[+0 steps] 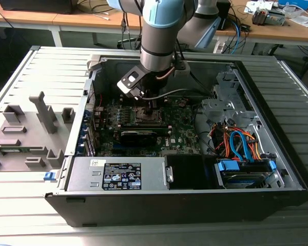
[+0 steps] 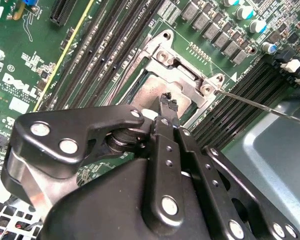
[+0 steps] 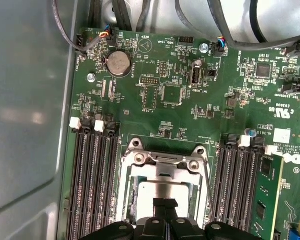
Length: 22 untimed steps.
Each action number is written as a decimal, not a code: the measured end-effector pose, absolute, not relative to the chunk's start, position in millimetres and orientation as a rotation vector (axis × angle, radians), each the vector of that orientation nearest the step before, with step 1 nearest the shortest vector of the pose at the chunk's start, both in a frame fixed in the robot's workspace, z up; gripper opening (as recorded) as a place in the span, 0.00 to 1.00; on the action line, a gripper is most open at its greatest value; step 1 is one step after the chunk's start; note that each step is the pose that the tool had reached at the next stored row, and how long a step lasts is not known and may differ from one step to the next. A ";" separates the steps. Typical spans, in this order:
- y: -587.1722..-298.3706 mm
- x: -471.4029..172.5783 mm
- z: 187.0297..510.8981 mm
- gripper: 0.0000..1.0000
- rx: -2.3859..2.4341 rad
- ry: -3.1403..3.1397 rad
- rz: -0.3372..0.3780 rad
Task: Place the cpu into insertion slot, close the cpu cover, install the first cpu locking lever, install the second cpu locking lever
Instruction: 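Close the cpu cover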
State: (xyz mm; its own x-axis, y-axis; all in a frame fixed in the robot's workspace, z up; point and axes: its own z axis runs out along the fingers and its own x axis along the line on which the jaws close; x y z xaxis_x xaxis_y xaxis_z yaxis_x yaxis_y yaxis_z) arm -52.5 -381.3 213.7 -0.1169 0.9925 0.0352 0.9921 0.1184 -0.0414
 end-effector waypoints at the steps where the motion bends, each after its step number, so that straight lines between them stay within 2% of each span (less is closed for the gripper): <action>1: -381.4 -52.1 213.0 0.11 -2.050 -2.308 0.011; 16: -381.2 -44.2 206.7 0.11 -2.066 -2.290 0.009; 22: -381.3 -44.1 225.9 0.11 -2.066 -2.290 0.010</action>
State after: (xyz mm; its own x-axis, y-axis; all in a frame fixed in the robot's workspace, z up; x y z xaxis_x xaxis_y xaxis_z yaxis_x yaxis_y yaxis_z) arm -44.1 -381.3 225.9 -0.1017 0.9941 0.0385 0.9937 0.1033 -0.0433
